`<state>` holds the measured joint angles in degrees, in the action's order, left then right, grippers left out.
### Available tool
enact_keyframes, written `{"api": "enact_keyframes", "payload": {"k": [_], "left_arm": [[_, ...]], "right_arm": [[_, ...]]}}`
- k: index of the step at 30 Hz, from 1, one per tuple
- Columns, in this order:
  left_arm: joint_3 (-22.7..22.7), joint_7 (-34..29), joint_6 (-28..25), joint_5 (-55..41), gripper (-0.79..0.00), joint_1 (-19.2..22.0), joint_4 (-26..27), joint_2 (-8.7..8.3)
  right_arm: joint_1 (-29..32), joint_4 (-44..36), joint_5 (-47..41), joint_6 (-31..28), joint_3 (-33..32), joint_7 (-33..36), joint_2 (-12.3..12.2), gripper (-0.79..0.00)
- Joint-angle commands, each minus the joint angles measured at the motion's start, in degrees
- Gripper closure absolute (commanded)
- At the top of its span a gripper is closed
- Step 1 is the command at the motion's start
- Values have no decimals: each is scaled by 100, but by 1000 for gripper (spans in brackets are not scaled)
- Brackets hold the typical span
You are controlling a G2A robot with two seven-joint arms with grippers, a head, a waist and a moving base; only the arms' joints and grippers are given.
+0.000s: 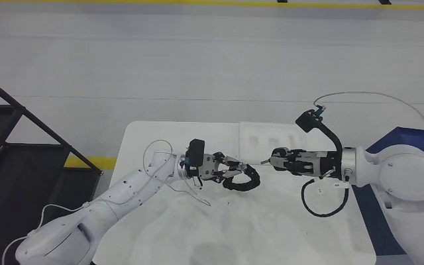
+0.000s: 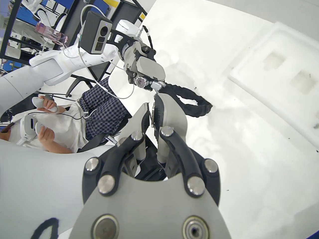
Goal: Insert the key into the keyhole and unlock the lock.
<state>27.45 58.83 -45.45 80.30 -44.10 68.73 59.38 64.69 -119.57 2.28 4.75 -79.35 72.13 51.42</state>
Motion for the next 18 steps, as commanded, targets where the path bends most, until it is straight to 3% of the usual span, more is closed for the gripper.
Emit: {"api": "enact_keyframes", "payload": {"k": [1,18], "left_arm": [[13,71,71,-69,0,-41,18,-4],[64,304,419,-401,0,-199,9,26]], "right_arm": [[-12,-5,-71,29,37,-53,3,0],[18,-50,-173,12,92,-265,11,0]]}}
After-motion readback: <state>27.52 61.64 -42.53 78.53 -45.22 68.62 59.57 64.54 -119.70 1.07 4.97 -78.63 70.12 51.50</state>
